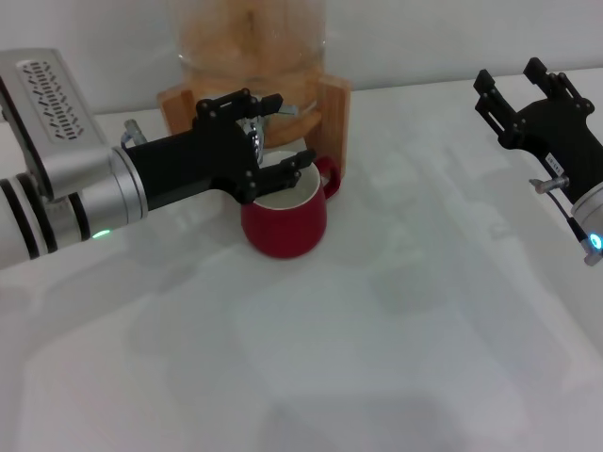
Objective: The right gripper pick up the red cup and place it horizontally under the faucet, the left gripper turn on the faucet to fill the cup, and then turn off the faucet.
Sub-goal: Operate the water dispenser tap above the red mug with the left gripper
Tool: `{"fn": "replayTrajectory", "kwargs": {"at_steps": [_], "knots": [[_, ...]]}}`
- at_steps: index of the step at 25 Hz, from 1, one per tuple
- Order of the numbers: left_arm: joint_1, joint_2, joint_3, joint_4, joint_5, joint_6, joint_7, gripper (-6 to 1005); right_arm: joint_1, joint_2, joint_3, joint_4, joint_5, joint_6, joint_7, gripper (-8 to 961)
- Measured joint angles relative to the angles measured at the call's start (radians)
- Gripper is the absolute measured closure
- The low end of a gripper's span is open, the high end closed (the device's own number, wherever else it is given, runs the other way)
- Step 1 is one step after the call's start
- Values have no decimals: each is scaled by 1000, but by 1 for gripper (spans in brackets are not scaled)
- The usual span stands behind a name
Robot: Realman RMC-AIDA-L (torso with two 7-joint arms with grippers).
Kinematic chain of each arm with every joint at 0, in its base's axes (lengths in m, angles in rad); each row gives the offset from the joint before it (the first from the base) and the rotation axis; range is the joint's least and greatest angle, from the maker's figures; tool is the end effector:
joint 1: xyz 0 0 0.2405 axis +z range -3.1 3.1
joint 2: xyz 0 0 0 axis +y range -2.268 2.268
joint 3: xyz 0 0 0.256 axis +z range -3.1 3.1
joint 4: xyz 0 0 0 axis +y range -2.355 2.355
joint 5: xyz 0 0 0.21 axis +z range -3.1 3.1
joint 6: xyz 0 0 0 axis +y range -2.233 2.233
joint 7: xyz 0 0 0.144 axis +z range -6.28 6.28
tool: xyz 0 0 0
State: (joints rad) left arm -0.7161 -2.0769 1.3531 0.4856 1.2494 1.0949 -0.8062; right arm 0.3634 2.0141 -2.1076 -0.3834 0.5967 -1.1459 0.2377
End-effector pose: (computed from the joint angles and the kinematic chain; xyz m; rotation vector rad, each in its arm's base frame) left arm -0.1644 0.3909 -0.0654 -2.5836 0.1312 -0.7008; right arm 0.3020 0.3403 0.0051 -1.6054 0.5154 0.8901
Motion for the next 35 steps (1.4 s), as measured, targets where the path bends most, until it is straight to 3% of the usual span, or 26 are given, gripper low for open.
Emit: {"fn": "replayTrajectory", "kwargs": {"at_steps": [21, 29, 35], "knots": [[-25, 3, 4, 20, 18, -6, -3, 261, 3, 0, 3, 2, 7, -14, 0, 249], [9, -5, 8, 67, 41, -4, -21, 261, -1, -2, 3, 4, 9, -24, 0, 249], [74, -8, 51, 135, 41, -9, -31, 261, -1, -2, 3, 5, 9, -24, 0, 249]]}}
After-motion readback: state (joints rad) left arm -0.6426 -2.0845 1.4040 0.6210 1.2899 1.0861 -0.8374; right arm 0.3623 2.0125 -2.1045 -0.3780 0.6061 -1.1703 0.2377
